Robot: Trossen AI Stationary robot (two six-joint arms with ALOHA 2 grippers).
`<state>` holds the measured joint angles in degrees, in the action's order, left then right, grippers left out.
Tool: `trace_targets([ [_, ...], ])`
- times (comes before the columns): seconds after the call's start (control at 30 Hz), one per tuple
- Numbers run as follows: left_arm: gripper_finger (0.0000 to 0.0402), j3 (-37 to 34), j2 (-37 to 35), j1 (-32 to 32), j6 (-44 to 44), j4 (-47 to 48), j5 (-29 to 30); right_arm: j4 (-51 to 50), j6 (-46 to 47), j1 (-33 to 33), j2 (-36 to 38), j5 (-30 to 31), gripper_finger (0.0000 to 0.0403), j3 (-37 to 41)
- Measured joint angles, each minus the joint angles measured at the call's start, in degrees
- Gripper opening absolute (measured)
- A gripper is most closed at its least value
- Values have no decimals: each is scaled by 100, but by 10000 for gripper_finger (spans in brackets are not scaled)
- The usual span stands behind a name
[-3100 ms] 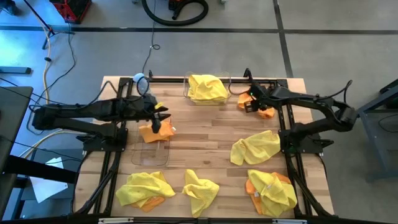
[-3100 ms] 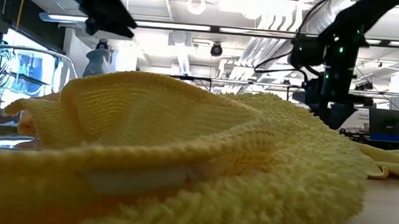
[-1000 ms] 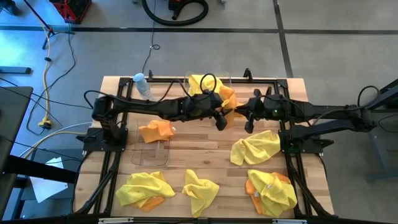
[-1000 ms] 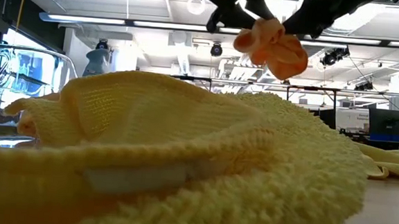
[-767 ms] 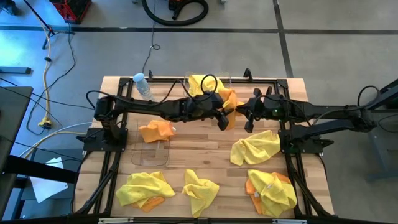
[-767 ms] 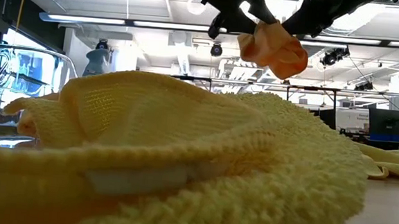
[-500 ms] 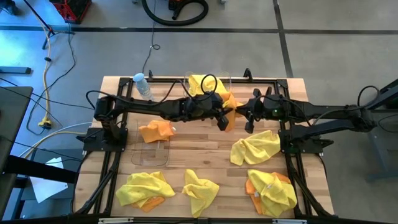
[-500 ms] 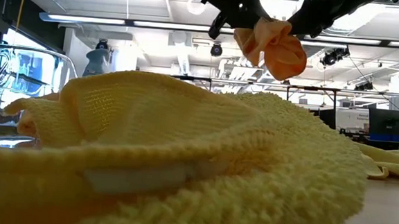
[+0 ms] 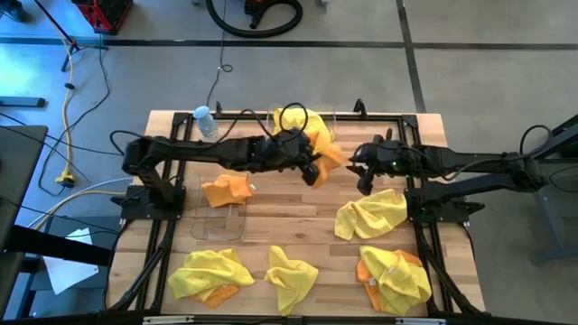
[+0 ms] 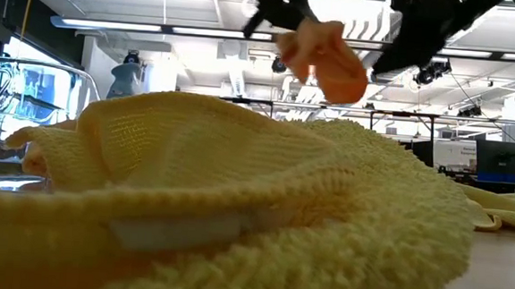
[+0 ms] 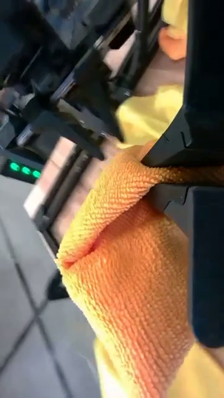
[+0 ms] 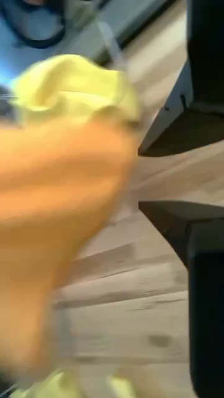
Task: Sort microfiber towel by color & place in baskets
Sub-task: Put the orange microfiber towel into the bottom transparent bin
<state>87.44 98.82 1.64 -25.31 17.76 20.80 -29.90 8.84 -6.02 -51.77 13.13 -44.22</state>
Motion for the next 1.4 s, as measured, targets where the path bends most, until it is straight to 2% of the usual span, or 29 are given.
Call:
trace_targets([
  [0.13, 1, 6, -557, -302, -596, 1151, 263, -629, 297, -81, 0, 44, 147, 1],
  [0.33, 1, 7, -1289, -1024, -2006, 3026, 871, -1301, 1003, -111, 0, 504, 151, 4],
  [0.5, 0, 9, -1496, -1637, -3499, 4427, 864, -1705, 2100, -111, -4, 683, 151, 4],
  [0.67, 0, 4, -1403, -2001, -4550, 5433, 547, -1752, 2269, -107, -4, 681, 151, 4],
  [0.8, 0, 0, -1314, -2113, -4795, 5729, 312, -1751, 2268, -107, -4, 681, 151, 4],
  [1.0, 0, 2, -1295, -2132, -4639, 5751, 50, -1628, 2265, -107, -4, 582, 151, 7],
  [1.07, 0, 0, -1293, -2132, -4373, 5770, -103, -1228, 2103, -107, -4, 327, 151, 10],
  [1.17, 0, -107, -1296, -2134, -4296, 5841, -258, -723, 1832, -107, -4, -560, 151, 10],
  [1.23, 0, -283, -1294, -2134, -4328, 5939, -426, -628, 1897, -103, -4, -897, 151, 8],
  [1.4, 0, -972, -1290, -2020, -4593, 5993, -834, -763, 2088, -107, -4, -781, 151, 9],
])
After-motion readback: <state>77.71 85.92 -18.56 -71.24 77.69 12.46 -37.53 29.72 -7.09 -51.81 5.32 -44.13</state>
